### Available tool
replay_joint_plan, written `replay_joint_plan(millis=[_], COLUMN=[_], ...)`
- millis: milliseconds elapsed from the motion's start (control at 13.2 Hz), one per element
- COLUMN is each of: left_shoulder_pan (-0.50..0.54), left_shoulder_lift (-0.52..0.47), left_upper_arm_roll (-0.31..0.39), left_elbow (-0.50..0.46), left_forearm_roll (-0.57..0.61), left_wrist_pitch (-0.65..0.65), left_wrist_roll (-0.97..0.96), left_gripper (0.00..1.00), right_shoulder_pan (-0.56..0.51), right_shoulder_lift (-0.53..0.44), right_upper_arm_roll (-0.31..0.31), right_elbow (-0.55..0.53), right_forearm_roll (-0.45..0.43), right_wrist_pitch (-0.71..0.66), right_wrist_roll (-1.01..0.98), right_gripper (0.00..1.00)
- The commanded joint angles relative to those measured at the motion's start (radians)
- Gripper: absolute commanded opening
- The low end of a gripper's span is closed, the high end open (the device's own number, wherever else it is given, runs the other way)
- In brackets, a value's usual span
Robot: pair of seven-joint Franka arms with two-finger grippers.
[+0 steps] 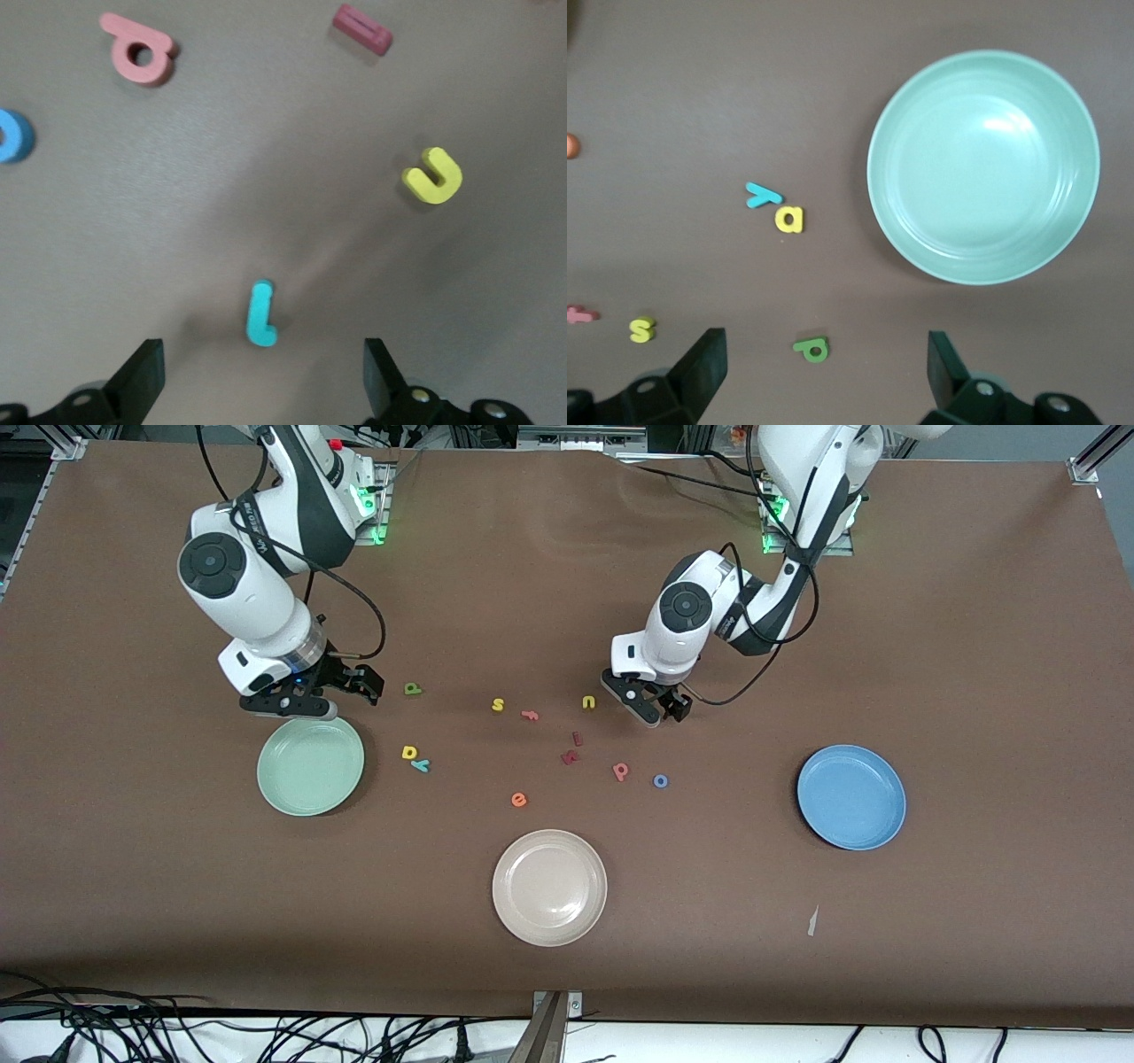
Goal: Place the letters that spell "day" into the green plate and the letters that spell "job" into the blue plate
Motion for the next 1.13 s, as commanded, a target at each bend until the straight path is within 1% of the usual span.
replay_joint_plan(millis=[0,151,378,604,680,755,831,982,1057], left_shoulder_pan=[-0.043,-0.046,-0.042,-0.036,-0.037,-0.037,-0.036,-0.036,-0.036], left_shoulder_lift=[0.010,0.030,0.041,0.058,0.061,0.062,0.065,0.073,0.076], left_upper_arm_roll=[0.015,0.017,0.017,0.018,0.018,0.018,0.018,0.020,0.021], left_elbow=[-0.010,-0.004,-0.003,0.013,0.014,0.013,0.014,0.014,0.019], left_forearm_roll=[0.027,0.027,0.027,0.029,0.029,0.029,0.029,0.027,0.027], left_wrist_pitch=[0.019,0.026,0.045,0.048,0.056,0.060,0.060,0.062,0.066], left_wrist_roll=[-0.087,-0.089,-0.086,-0.077,-0.077,-0.077,-0.077,-0.077,-0.077], left_gripper=[0.93,0.83,0.82,0.79,0.76,0.69,0.60,0.42,0.32], right_shoulder_pan=[0.004,0.004,0.004,0.013,0.014,0.014,0.014,0.014,0.014], right_shoulder_lift=[-0.002,0.046,0.095,0.138,0.150,0.155,0.161,0.158,0.152], right_upper_arm_roll=[0.027,0.056,0.080,0.096,0.102,0.102,0.102,0.103,0.103], right_elbow=[-0.086,-0.101,-0.132,-0.141,-0.141,-0.141,-0.152,-0.181,-0.204], right_forearm_roll=[0.002,0.000,-0.003,-0.008,-0.024,-0.064,-0.096,-0.126,-0.129], right_wrist_pitch=[0.116,0.185,0.274,0.331,0.336,0.339,0.342,0.353,0.366], right_wrist_roll=[0.082,0.100,0.100,0.091,0.088,0.088,0.088,0.087,0.087], right_gripper=[1.00,1.00,1.00,1.00,1.00,1.00,1.00,1.00,1.00])
